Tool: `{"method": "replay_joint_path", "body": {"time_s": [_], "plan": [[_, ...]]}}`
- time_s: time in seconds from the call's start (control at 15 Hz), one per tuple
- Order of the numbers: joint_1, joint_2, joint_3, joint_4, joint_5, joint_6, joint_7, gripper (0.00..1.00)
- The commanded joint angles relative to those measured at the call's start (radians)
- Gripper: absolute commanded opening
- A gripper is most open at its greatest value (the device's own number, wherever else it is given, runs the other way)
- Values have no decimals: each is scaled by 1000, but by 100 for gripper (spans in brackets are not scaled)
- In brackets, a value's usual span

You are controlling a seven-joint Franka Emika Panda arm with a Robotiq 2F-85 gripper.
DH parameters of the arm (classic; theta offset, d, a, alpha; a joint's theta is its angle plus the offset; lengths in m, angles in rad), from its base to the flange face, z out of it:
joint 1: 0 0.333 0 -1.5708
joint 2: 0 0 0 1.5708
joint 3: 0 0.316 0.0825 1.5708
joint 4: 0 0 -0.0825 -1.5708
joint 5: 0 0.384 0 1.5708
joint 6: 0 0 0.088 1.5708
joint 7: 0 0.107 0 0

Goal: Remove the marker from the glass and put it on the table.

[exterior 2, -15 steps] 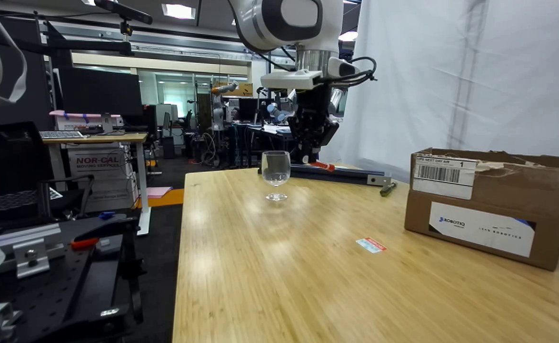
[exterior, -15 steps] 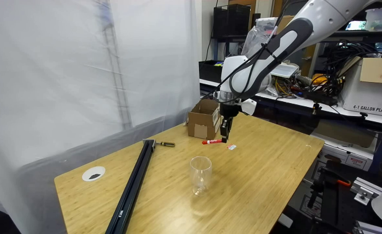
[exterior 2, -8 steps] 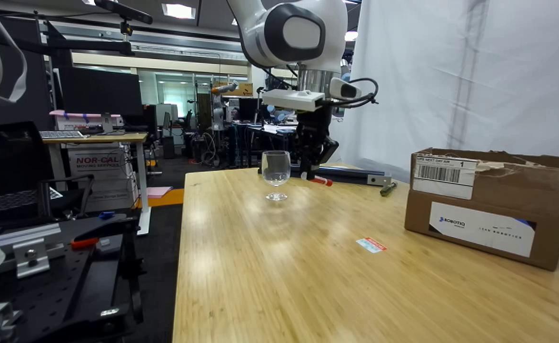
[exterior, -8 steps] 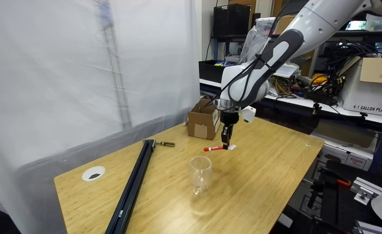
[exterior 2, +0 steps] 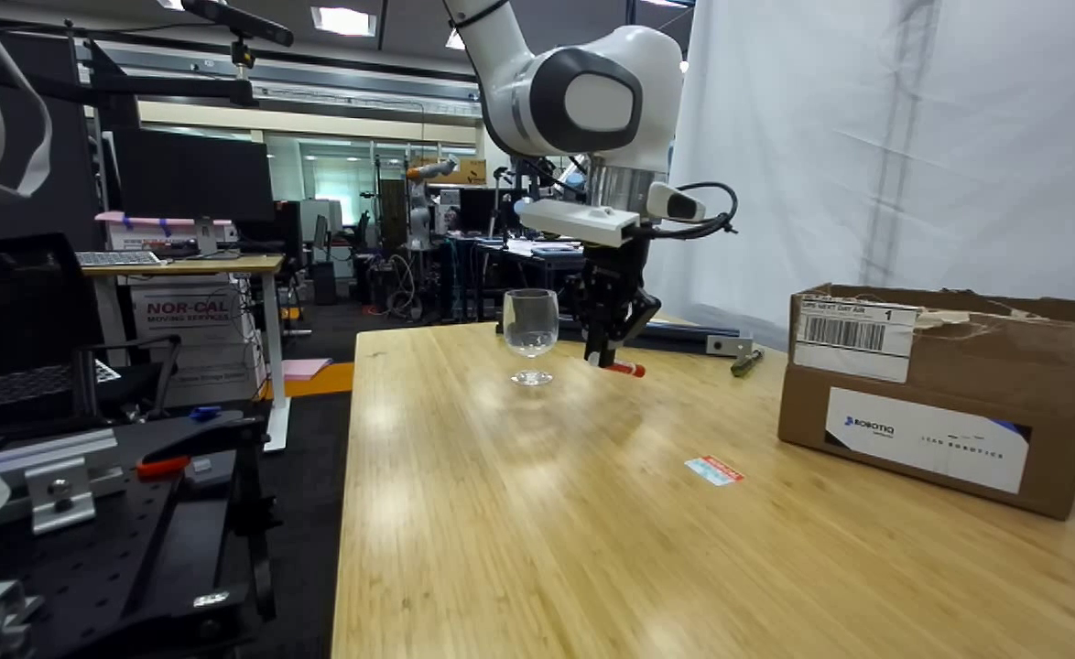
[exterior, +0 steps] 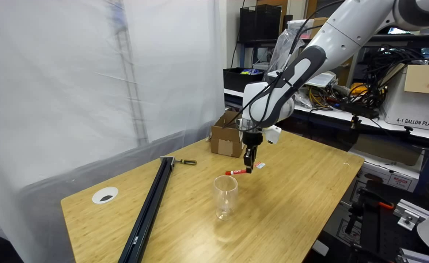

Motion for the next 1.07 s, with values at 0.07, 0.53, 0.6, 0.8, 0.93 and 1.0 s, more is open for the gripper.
{"method": "replay_joint_path", "body": {"time_s": [0.07, 0.53, 0.6, 0.8, 0.93, 1.0], "plan": [[-27, 45, 24, 60, -7, -10, -25, 5], [-31, 90, 25, 95, -15, -7, -27, 5], [-31, 92, 26, 97, -15, -8, -26, 5], [-35, 100, 31, 103, -10, -12, -28, 25], [-35, 99, 31, 102, -9, -11, -26, 49], [-35, 99, 32, 101, -8, -10, -25, 51]]}}
